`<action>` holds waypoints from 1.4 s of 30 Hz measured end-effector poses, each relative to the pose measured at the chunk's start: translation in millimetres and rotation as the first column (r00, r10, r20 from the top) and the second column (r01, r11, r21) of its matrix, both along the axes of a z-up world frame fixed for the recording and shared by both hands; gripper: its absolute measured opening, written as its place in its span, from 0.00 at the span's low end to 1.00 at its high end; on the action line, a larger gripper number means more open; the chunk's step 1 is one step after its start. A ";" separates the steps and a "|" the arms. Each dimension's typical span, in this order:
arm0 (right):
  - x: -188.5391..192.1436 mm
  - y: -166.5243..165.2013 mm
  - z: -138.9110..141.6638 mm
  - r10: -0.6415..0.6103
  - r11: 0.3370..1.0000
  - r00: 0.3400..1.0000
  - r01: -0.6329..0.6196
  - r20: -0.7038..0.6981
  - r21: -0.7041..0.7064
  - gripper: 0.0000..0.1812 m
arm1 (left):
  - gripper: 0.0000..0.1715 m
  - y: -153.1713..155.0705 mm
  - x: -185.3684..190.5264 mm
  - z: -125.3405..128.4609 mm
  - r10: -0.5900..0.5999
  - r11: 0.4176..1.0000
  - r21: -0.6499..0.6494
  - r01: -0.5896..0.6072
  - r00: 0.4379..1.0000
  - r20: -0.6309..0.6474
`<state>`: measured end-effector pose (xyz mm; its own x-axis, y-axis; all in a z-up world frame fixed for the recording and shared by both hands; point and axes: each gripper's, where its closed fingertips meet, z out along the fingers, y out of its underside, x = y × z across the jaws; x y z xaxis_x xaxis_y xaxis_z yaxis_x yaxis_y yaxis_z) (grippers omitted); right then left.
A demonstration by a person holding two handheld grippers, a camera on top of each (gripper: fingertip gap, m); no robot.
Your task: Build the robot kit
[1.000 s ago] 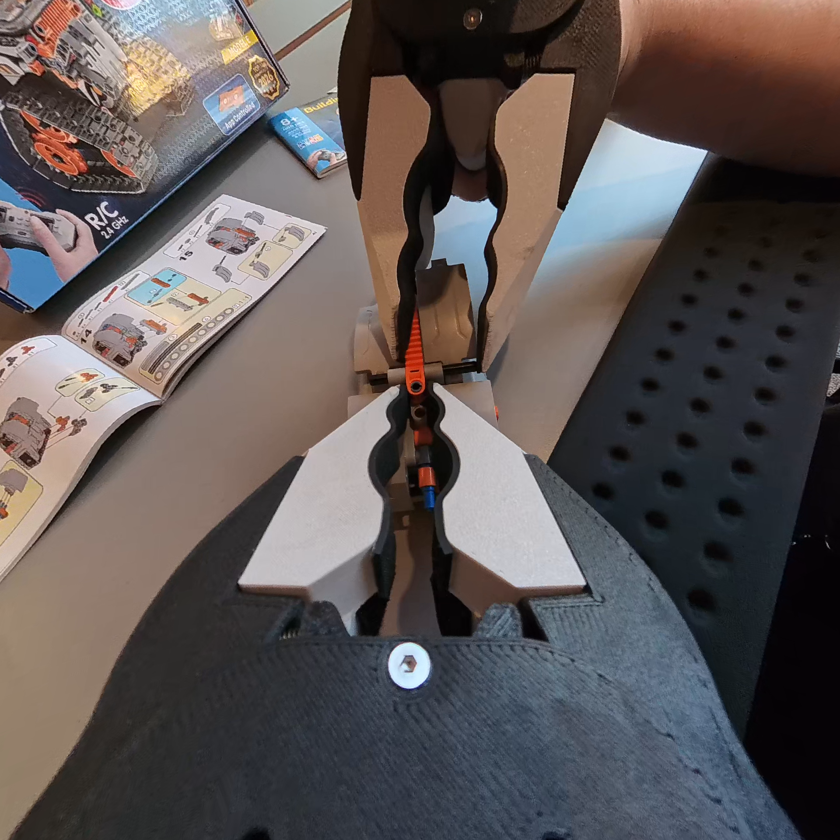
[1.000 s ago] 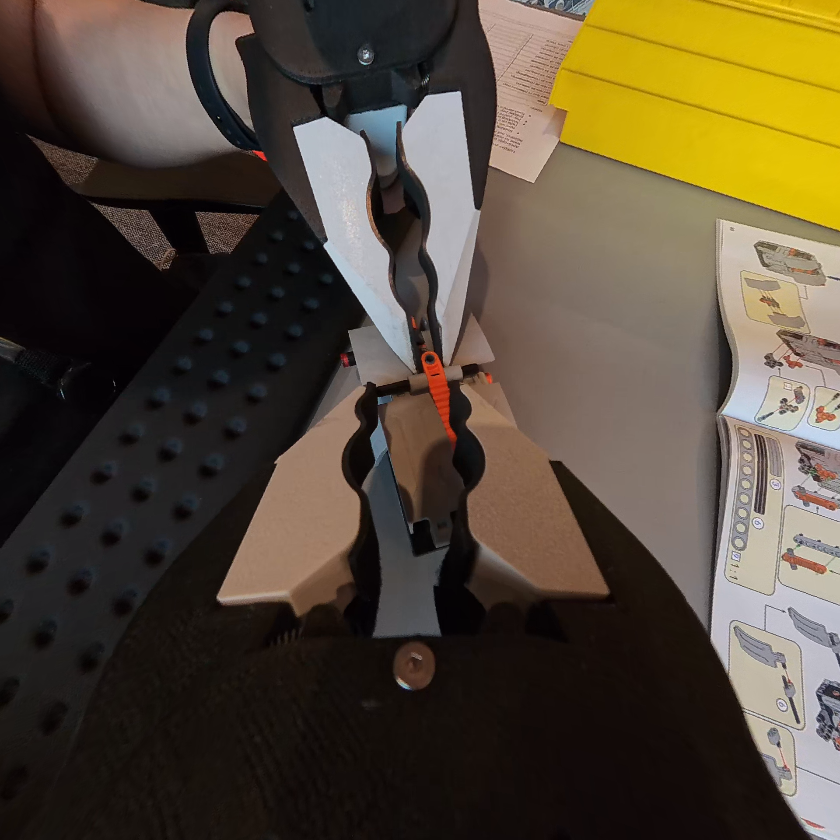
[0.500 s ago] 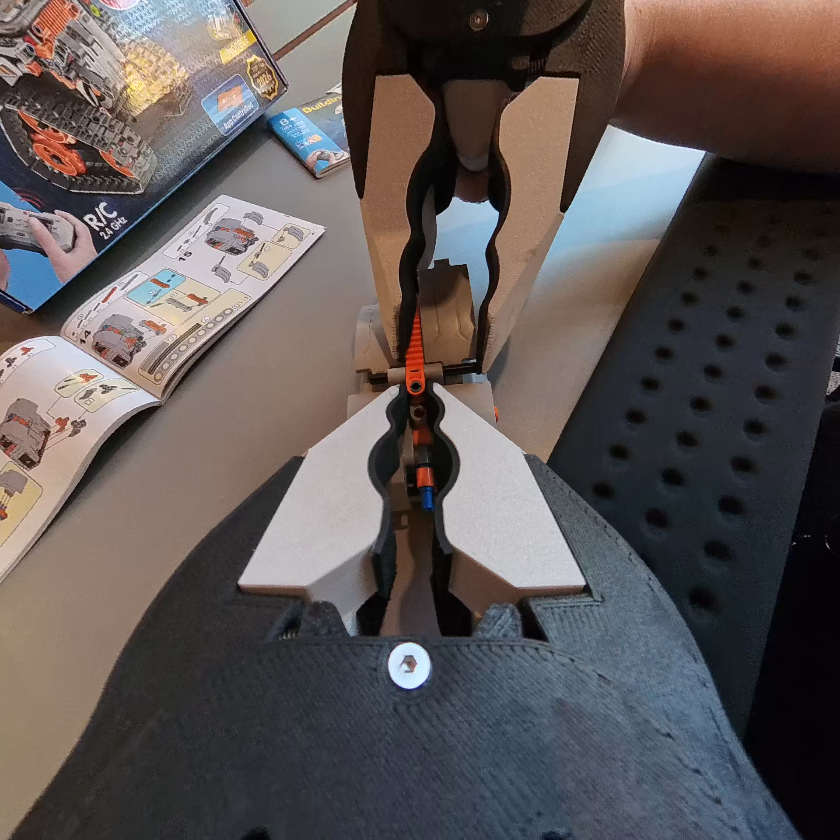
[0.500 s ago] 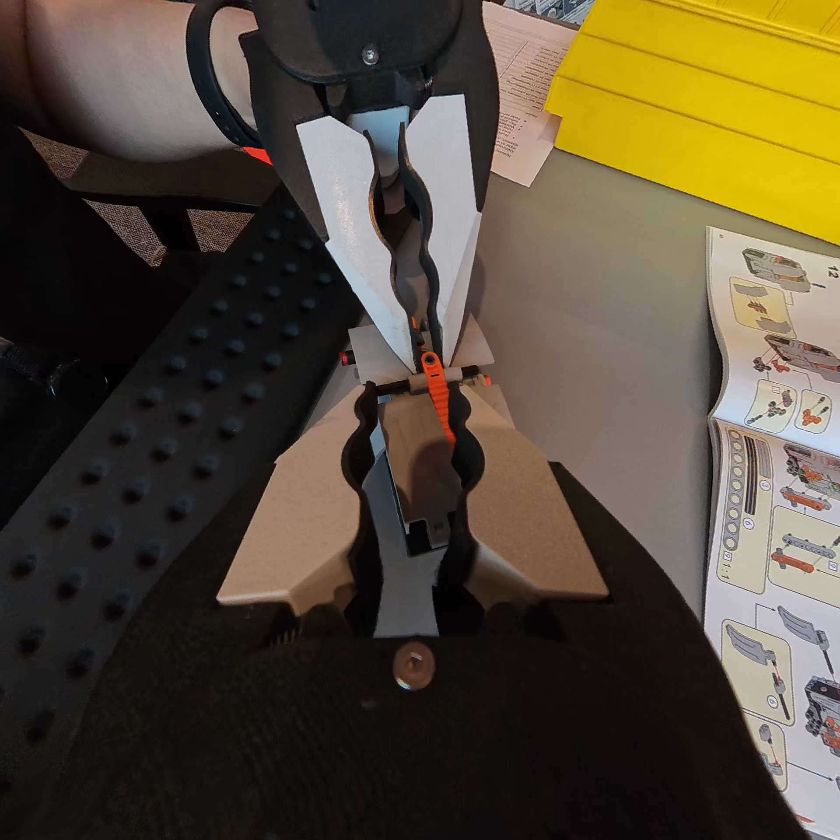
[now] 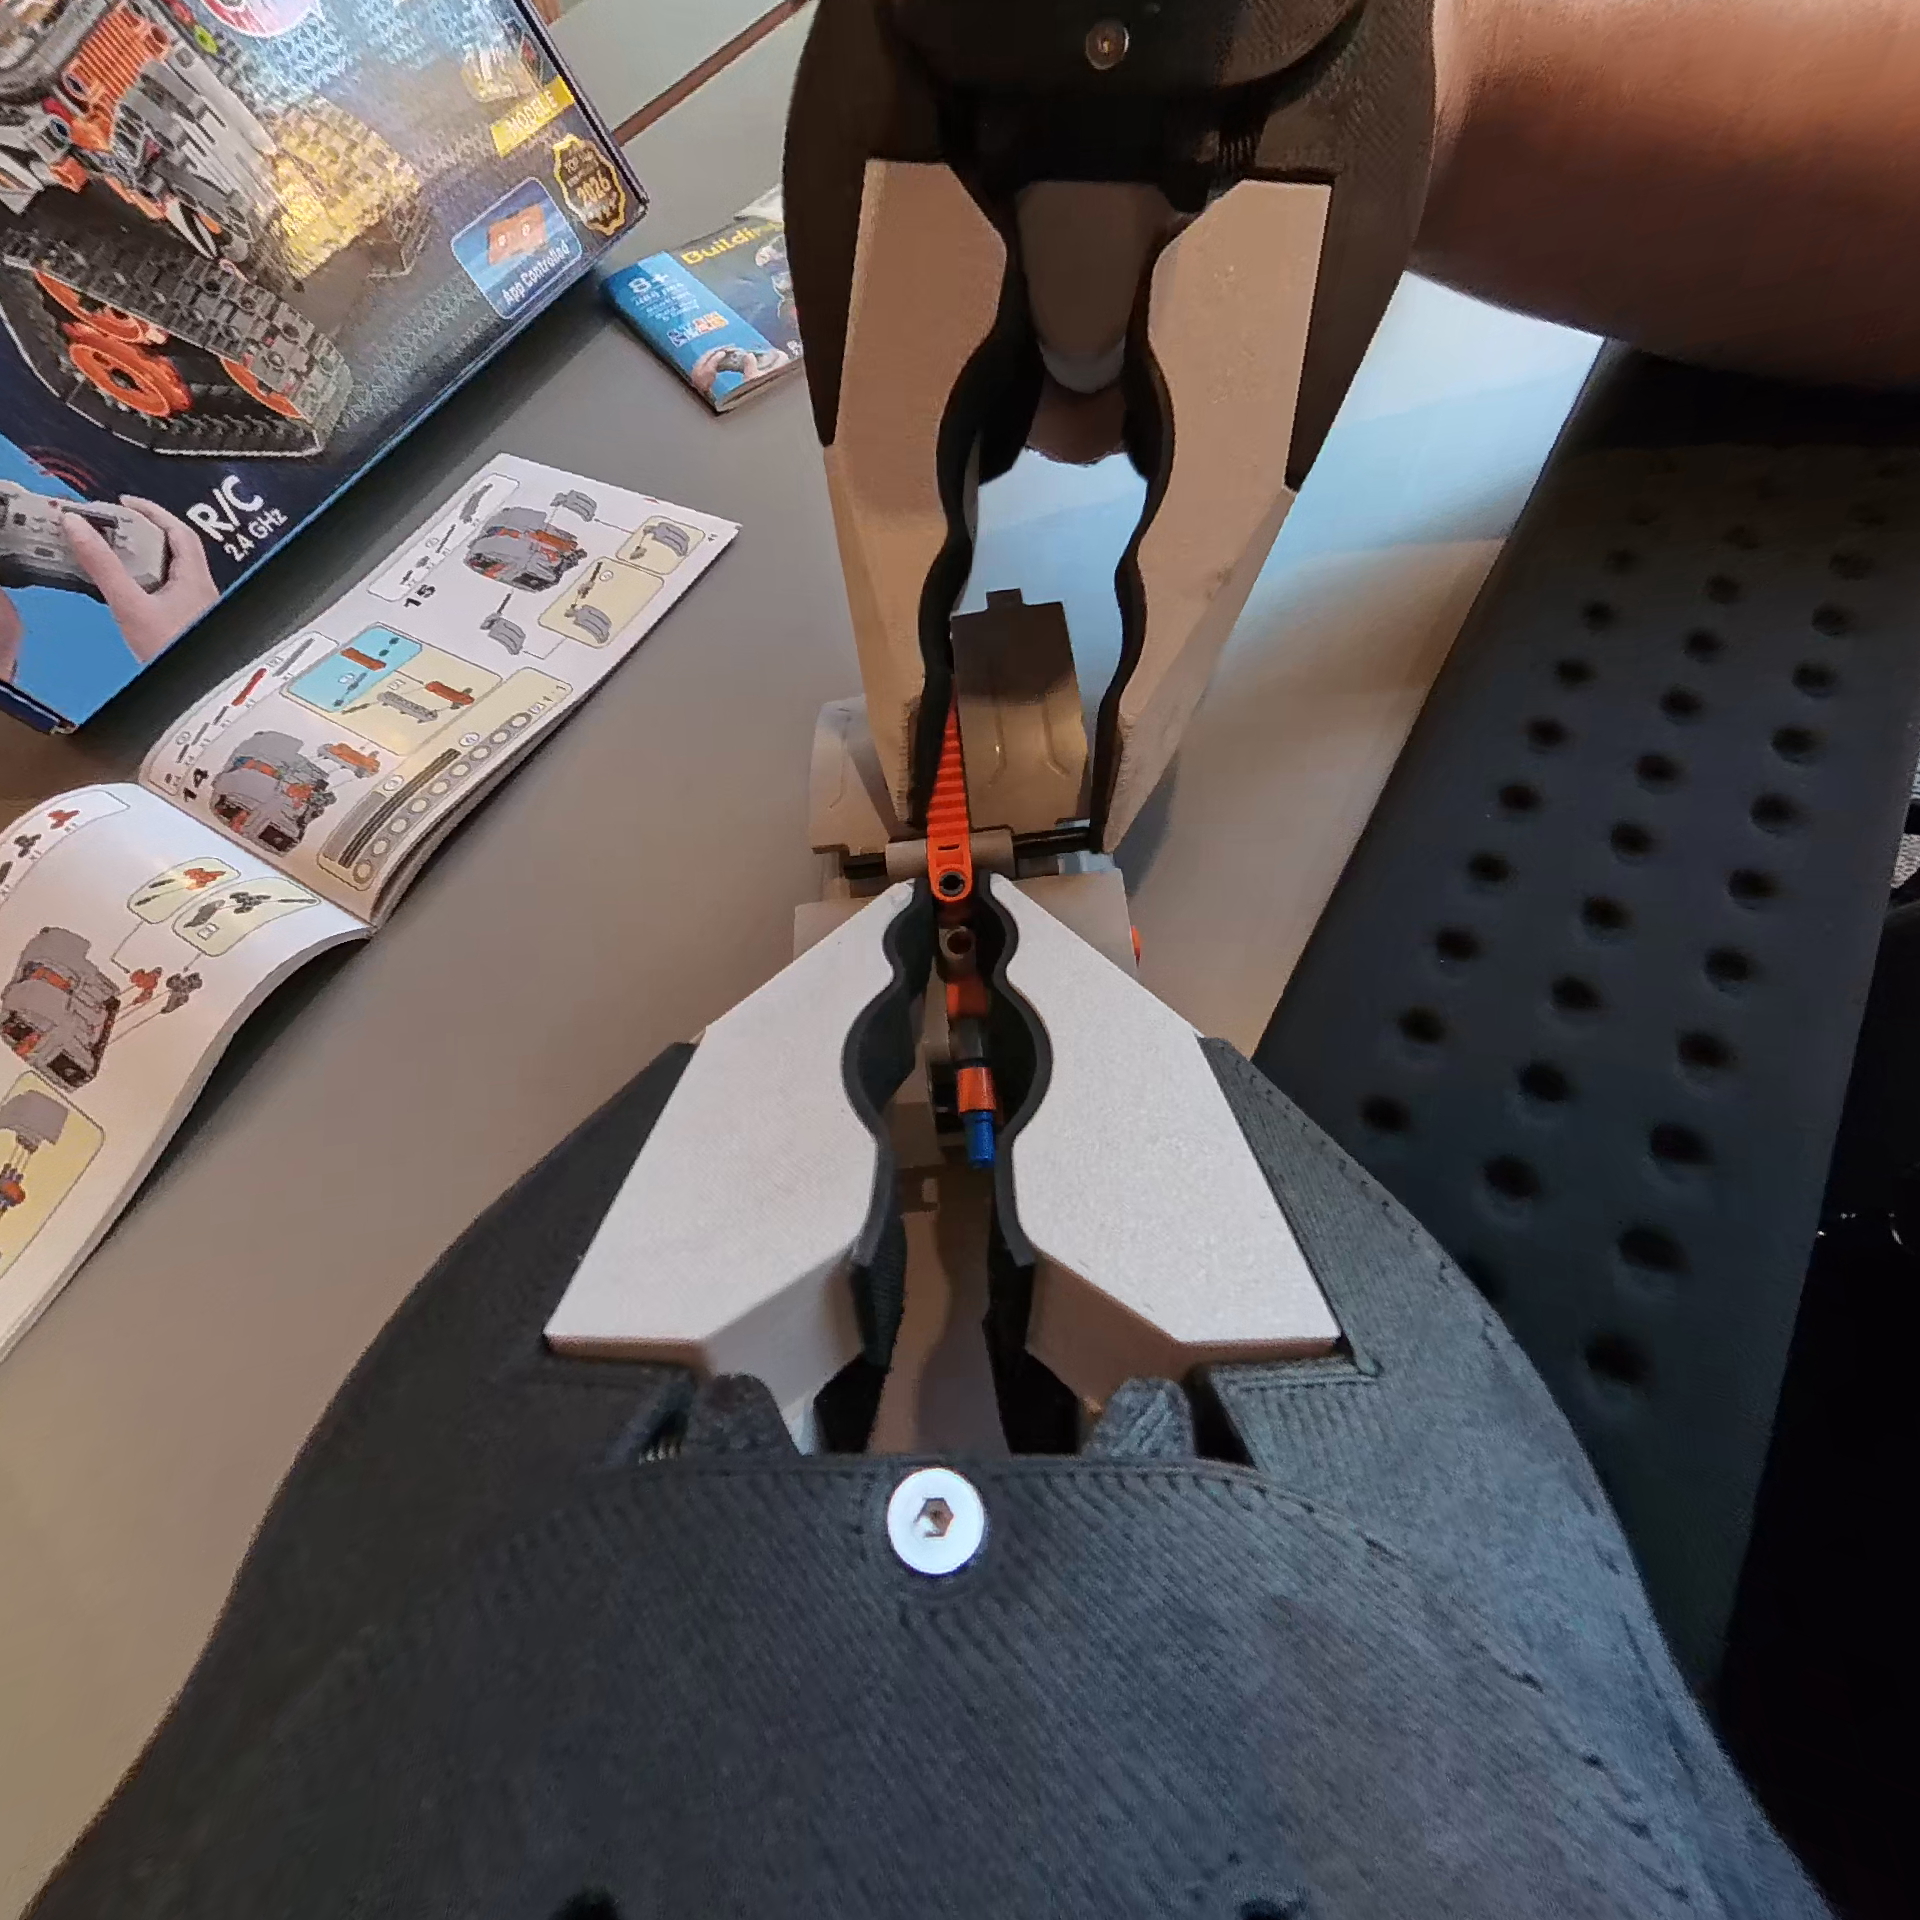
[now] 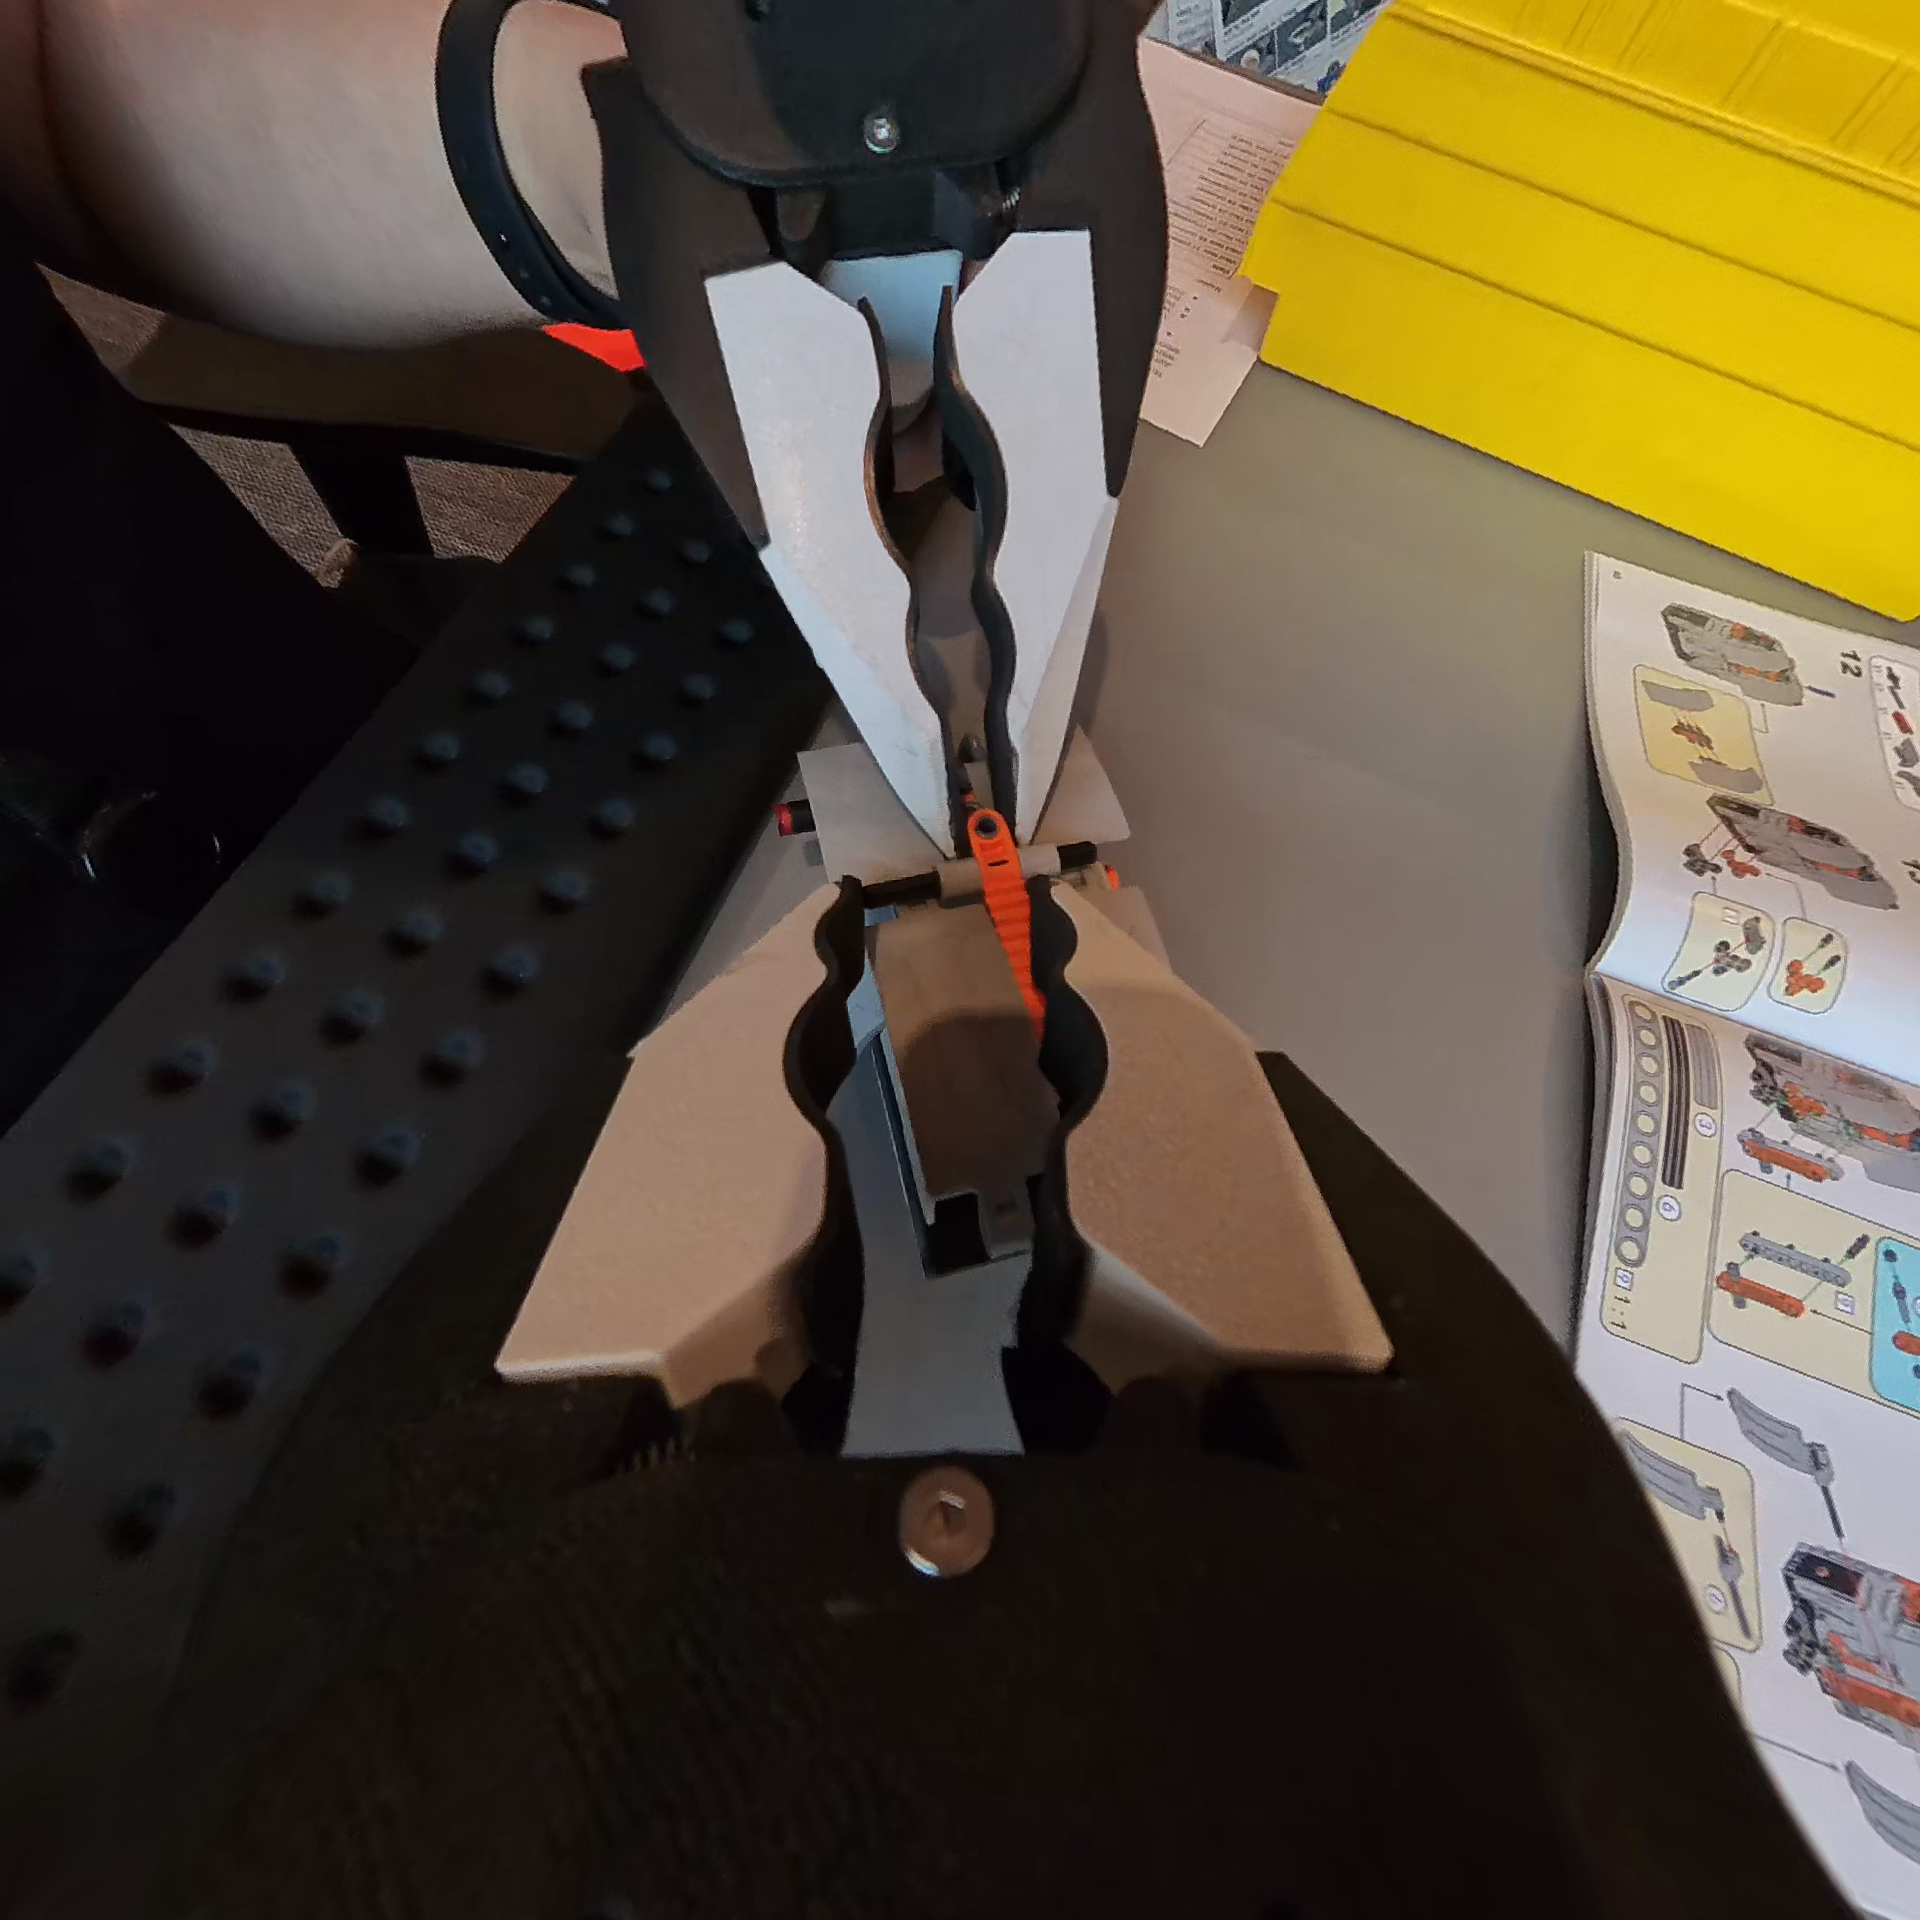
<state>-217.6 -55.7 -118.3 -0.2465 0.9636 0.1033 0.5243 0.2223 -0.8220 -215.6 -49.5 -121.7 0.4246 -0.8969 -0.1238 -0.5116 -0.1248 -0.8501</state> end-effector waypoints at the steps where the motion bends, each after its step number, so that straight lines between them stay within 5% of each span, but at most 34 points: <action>1: 0.6 0.0 0.3 0.000 1.000 1.000 0.000 0.004 0.006 0.17 | 0.03 0.1 0.6 0.1 0.001 1.000 0.002 -0.001 1.000 0.012; 16: 1.0 -5.4 0.1 0.046 0.999 0.999 -0.046 0.003 0.002 0.24 | 0.03 0.4 1.6 0.5 -0.012 1.000 -0.020 0.013 0.998 0.068; 19: 1.0 -0.6 -0.8 0.023 1.000 1.000 -0.023 0.018 0.013 0.17 | 0.03 0.3 1.7 0.5 -0.013 1.000 -0.021 0.014 0.998 0.068; 42: 0.5 -0.2 -1.9 -0.013 0.998 1.000 0.014 0.024 -0.065 0.17 | 0.03 -0.1 1.2 -0.1 -0.001 1.000 -0.012 0.002 0.998 0.063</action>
<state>-217.1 -55.8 -120.2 -0.2349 0.9714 0.0346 0.5464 0.1614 -0.8219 -214.4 -49.6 -121.8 0.4298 -0.8988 -0.0860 -0.4576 -0.1347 -0.8789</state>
